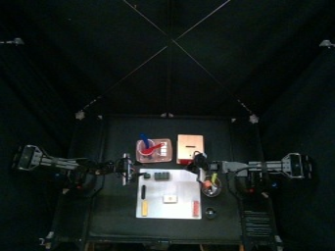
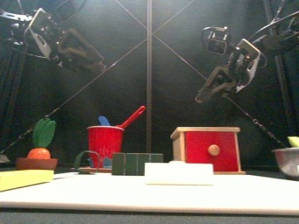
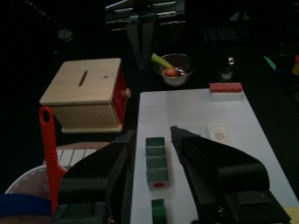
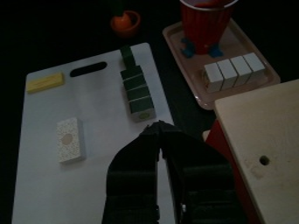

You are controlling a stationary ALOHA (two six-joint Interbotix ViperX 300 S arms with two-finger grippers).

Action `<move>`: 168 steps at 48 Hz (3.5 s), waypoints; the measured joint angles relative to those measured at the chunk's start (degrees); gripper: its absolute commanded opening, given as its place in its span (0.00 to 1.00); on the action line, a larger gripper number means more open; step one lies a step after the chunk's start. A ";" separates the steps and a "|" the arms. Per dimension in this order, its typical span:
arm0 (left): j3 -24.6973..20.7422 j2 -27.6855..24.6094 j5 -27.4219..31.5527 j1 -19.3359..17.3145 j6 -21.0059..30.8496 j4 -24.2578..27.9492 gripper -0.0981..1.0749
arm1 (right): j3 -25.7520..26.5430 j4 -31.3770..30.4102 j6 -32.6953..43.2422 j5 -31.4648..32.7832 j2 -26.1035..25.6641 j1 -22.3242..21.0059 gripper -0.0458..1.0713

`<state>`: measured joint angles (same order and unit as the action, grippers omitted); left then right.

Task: Put egg onto rice

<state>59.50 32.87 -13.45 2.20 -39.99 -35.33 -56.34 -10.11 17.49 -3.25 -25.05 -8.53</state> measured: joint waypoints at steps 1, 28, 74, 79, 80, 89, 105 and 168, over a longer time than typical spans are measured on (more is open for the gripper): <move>0.09 -0.09 0.00 -0.09 0.00 0.00 0.76 | 0.00 -0.09 0.00 0.00 0.00 0.09 0.28; -3.43 -0.35 1.67 0.00 0.26 -7.12 0.76 | 0.00 -0.26 0.00 0.09 0.00 0.09 0.28; -22.50 -19.86 33.22 -10.11 1.85 -16.70 0.76 | -1.58 -0.35 0.00 1.14 1.05 0.00 0.28; -25.14 -21.45 38.94 -10.72 5.27 -9.67 0.76 | -1.58 -0.26 0.00 1.14 1.14 0.00 0.28; -25.58 -21.71 40.08 -10.72 6.33 -8.09 0.76 | -1.58 -0.26 0.00 1.14 1.14 0.00 0.28; -31.03 -24.35 51.94 -10.72 21.36 8.96 0.76 | -1.58 0.09 0.00 1.14 1.93 0.00 0.28; -31.20 -25.22 55.99 -3.69 56.95 24.43 0.77 | -0.70 0.26 0.00 1.14 4.57 0.09 0.28; -32.08 -40.34 61.26 20.13 147.74 42.28 0.93 | -1.32 -0.97 0.00 1.76 5.10 0.79 0.28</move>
<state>27.42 -7.47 47.81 22.32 107.75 6.94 -57.66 -11.07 17.49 -1.49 -19.95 -7.73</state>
